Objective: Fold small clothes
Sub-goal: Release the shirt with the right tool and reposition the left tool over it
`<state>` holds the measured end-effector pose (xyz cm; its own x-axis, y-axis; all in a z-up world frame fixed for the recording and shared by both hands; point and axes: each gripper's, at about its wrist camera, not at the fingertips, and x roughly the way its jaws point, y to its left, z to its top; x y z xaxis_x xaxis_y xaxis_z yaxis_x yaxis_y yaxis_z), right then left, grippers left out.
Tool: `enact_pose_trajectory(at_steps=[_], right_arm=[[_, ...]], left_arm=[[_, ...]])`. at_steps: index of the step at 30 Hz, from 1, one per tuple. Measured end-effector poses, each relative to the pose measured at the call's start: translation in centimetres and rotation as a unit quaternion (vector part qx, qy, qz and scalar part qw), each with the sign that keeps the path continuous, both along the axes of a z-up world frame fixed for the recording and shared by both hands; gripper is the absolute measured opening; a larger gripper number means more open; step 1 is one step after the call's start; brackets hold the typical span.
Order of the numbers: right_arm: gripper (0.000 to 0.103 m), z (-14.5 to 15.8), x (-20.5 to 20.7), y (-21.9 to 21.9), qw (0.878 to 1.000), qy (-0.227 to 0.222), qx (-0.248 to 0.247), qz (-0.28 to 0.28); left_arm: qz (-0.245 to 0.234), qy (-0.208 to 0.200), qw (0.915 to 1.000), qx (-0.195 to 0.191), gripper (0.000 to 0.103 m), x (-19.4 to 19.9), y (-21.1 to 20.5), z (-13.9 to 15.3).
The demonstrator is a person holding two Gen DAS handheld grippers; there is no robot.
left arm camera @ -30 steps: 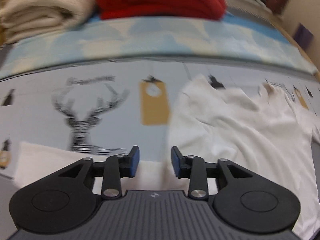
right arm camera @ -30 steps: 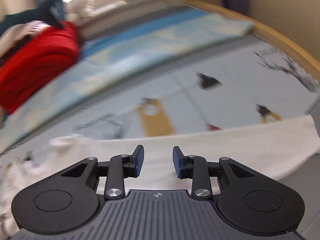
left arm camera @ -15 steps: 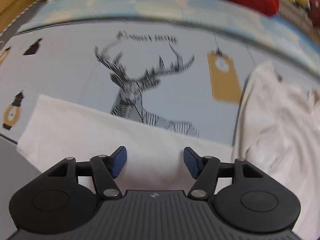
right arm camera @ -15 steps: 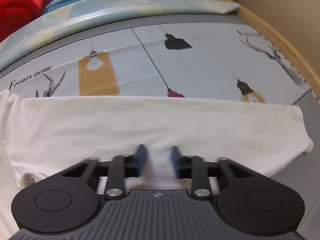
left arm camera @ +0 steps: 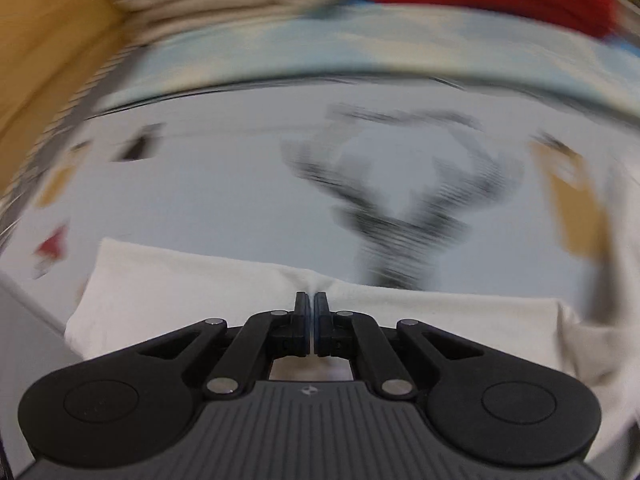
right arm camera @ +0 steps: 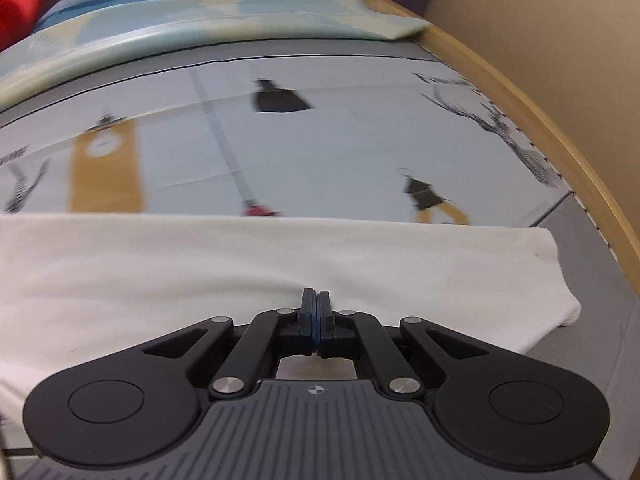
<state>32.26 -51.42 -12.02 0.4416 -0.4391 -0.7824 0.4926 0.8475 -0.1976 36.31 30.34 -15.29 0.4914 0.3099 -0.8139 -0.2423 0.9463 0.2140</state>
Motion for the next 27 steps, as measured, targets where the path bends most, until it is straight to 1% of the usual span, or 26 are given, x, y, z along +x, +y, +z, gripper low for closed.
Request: enact_pose_trajectory(at_steps=[3, 5, 6, 7, 8, 9, 11, 12, 13, 14, 15, 16, 17, 18, 19, 20, 22, 23, 24, 26, 27], right_arm=[[0.000, 0.0, -0.1, -1.0, 1.000, -0.003, -0.008, -0.002], [0.000, -0.3, -0.3, -1.9, 1.000, -0.003, -0.015, -0.018], [0.000, -0.4, -0.3, -2.3, 1.000, -0.007, -0.016, -0.022], [0.000, -0.5, -0.4, -2.6, 1.000, -0.010, -0.016, -0.023], [0.000, -0.5, -0.3, -2.9, 1.000, -0.012, -0.018, -0.023], [0.000, -0.6, -0.3, -3.0, 0.999, -0.013, -0.020, -0.024], [0.000, -0.6, -0.4, -3.2, 0.999, -0.022, -0.020, -0.030], [0.000, -0.7, -0.5, -3.0, 0.999, -0.026, -0.022, -0.034], [0.000, -0.7, -0.5, -2.7, 0.999, -0.027, -0.029, -0.034], [0.000, -0.6, -0.6, -2.4, 0.998, -0.028, -0.036, -0.031], [0.004, -0.4, -0.7, -2.2, 0.998, -0.034, -0.037, -0.029], [0.006, 0.1, -0.9, -1.9, 0.998, -0.048, -0.034, -0.028], [0.013, 0.6, -1.1, -1.5, 0.997, -0.064, -0.033, -0.028], [0.020, 1.2, -1.3, -0.9, 0.996, -0.079, -0.033, -0.024], [0.023, 1.8, -1.4, 0.0, 0.995, -0.093, -0.031, -0.012], [0.028, 2.3, -1.4, 1.0, 0.994, -0.106, -0.024, 0.006], [0.029, 3.3, -1.2, 3.6, 0.990, -0.124, -0.005, 0.060], [0.034, 3.6, -1.0, 5.0, 0.987, -0.130, 0.004, 0.092], [0.043, 3.8, -0.8, 6.4, 0.983, -0.133, 0.019, 0.125], [0.049, 3.8, -0.3, 8.9, 0.973, -0.132, 0.048, 0.185], [0.049, 3.7, 0.2, 10.0, 0.968, -0.128, 0.056, 0.207]], left_arm=[[0.081, -0.039, 0.9960, -0.001, 0.002, -0.4, 4.4, 0.1], [0.107, -0.066, 0.9920, -0.012, 0.001, -0.9, 5.9, 0.4], [0.114, -0.079, 0.9903, -0.002, 0.000, -1.0, 6.1, 0.7], [0.120, -0.092, 0.9883, 0.021, 0.000, -1.1, 6.1, 1.0], [0.124, -0.102, 0.9865, 0.031, 0.000, -1.0, 6.2, 1.3], [0.129, -0.109, 0.9854, 0.020, 0.002, -1.0, 6.4, 1.7], [0.128, -0.105, 0.9857, -0.033, 0.003, -0.7, 6.3, 2.2], [0.115, -0.111, 0.9854, -0.058, 0.006, -0.8, 5.7, 2.9], [0.095, -0.118, 0.9858, -0.072, 0.007, -0.8, 4.6, 3.7], [0.066, -0.122, 0.9871, -0.080, 0.007, -0.8, 3.2, 4.3], [0.030, -0.125, 0.9880, -0.085, 0.008, -0.8, 1.4, 4.8], [-0.010, -0.126, 0.9875, -0.095, 0.012, -0.9, -0.4, 5.2], [-0.048, -0.121, 0.9853, -0.111, 0.016, -1.0, -2.1, 5.4], [-0.086, -0.110, 0.9815, -0.131, 0.026, -1.2, -3.9, 5.3], [-0.113, -0.098, 0.9785, -0.142, 0.030, -1.4, -5.6, 5.0], [-0.138, -0.086, 0.9761, -0.144, 0.030, -1.6, -7.2, 4.6], [-0.185, -0.058, 0.9720, -0.132, 0.030, -1.9, -10.3, 3.6], [-0.201, -0.052, 0.9701, -0.125, 0.030, -2.2, -11.6, 3.3], [-0.210, -0.048, 0.9682, -0.127, 0.030, -2.3, -12.6, 3.1], [-0.220, -0.038, 0.9645, -0.141, 0.030, -2.2, -14.0, 2.9], [-0.225, -0.034, 0.9632, -0.142, 0.030, -2.2, -14.7, 2.9]])
